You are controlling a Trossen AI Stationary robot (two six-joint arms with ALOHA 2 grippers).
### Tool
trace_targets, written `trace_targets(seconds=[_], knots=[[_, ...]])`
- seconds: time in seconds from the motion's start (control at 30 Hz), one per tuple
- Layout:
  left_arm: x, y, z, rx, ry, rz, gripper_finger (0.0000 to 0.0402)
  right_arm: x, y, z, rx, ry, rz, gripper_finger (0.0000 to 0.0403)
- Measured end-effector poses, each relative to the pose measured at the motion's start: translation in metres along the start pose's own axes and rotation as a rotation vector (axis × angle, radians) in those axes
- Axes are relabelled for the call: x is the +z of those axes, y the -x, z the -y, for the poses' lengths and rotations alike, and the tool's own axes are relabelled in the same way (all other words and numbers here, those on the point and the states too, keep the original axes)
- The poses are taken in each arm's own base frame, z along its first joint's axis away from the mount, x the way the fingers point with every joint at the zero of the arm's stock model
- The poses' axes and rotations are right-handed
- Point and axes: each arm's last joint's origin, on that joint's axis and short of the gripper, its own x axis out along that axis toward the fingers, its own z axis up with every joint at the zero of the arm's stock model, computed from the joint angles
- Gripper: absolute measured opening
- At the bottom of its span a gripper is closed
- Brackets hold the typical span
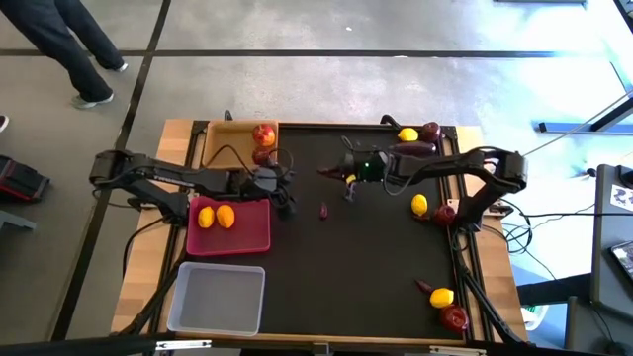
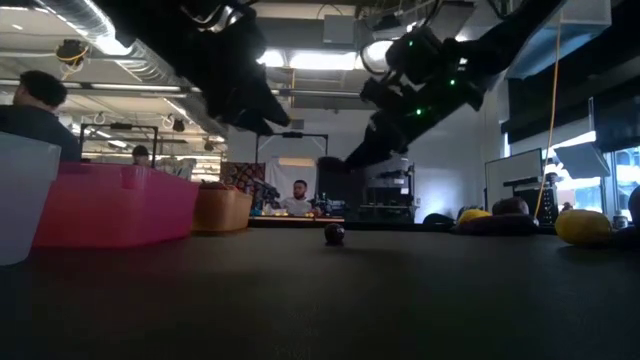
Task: Sort produce into baskets
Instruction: Put the top left eggplant into the transparent bin
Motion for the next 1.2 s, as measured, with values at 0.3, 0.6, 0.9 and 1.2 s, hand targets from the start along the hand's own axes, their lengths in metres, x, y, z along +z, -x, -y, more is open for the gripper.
trace_targets(seconds=[0.3,0.6,0.9,1.2], knots=[[0.001,-0.010,0.007,-0.083,-0.021,0.037,0.0356,0.012,0.003,-0.040,0.122,0.100,0.084,0.0001],[0.000,-0.014,0.024,-0.150,-0.115,0.083,0.0356,0.020,0.008,-0.073,0.197,0.140,0.144,0.0001],[-0.003,-0.009,0.036,-0.189,-0.142,0.083,0.0280,0.027,0.012,-0.088,0.209,0.146,0.212,0.0001],[-0.001,-0.004,0.046,-0.223,-0.175,0.134,0.0151,0.028,0.013,-0.089,0.208,0.144,0.223,0.0001]])
